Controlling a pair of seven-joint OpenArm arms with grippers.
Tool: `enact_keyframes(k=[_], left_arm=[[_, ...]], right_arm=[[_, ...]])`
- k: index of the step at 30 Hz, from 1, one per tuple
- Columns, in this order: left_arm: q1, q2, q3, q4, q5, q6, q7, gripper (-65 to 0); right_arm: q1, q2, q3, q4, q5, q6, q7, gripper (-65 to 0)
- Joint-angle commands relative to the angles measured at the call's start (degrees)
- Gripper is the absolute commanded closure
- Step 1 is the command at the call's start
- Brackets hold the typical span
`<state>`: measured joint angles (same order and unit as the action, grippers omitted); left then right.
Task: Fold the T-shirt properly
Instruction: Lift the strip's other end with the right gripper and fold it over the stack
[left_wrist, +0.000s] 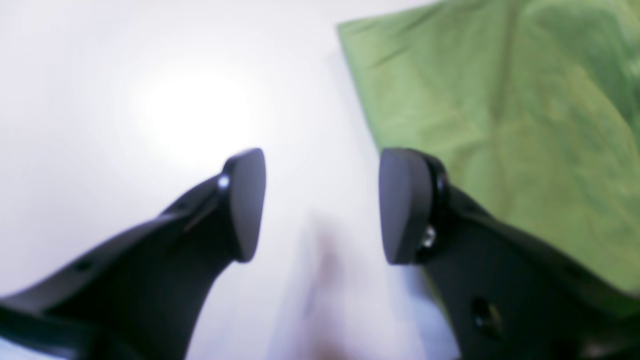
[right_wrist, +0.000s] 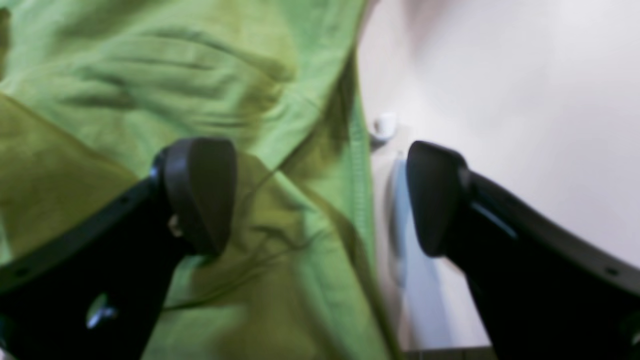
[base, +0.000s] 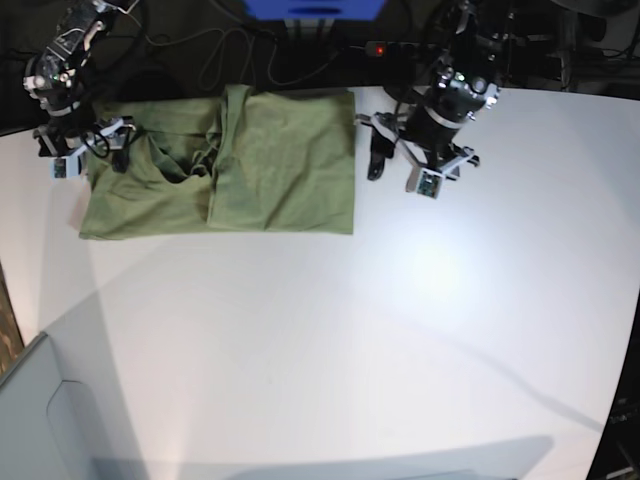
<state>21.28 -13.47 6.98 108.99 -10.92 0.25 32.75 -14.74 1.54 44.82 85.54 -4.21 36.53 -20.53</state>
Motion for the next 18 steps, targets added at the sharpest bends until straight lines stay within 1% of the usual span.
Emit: enact_keyframes(k=[1, 3, 4, 6, 8, 12, 13, 16, 18], left_arm=[[-0.05, 0.86, -0.87, 0.33, -0.12, -0.12, -1.24, -34.5], [-0.13, 2.62, -2.54, -0.64, -0.12, -0.12, -1.24, -34.5], [-0.31, 3.32, -3.33, -0.90, -0.12, -0.21, -1.24, -34.5], [-0.84, 4.46, -4.21, -0.90, -0.12, -0.21, -1.24, -34.5], [-1.01, 4.82, -4.65, -0.90, -0.12, -0.21, -1.24, -34.5], [-1.10, 5.08, -4.92, -0.90, -0.12, -0.21, -1.24, -34.5], [-1.10, 5.08, -4.92, -0.90, -0.12, -0.21, -1.24, -34.5], [-1.01, 5.08, -4.92, -1.43, -0.12, -0.21, -1.24, -34.5], [-1.01, 5.08, -4.92, -2.40, -0.12, -0.21, -1.24, -34.5]], right_arm=[[-0.42, 0.44, -0.03, 0.75, 0.82, 0.70, 0.53, -51.7], [-0.60, 0.44, -1.43, 0.05, 0.82, 0.70, 0.53, -48.1], [-0.60, 0.61, -2.05, -0.57, 0.82, 0.70, 0.53, -45.3], [-0.69, 0.79, -2.40, -2.06, 0.82, 0.70, 0.53, -37.6], [-0.60, 0.79, -2.49, -3.56, 0.82, 0.70, 0.53, -28.0], [-0.16, 0.88, -2.49, -3.91, 0.82, 0.70, 0.53, -4.4], [-0.07, 0.88, -2.49, -3.82, 0.82, 0.70, 0.53, 0.0], [0.02, 0.96, -2.49, -2.06, 0.82, 0.70, 0.53, -0.8], [0.02, 0.96, -3.02, 0.13, 0.82, 0.70, 0.53, 0.0]])
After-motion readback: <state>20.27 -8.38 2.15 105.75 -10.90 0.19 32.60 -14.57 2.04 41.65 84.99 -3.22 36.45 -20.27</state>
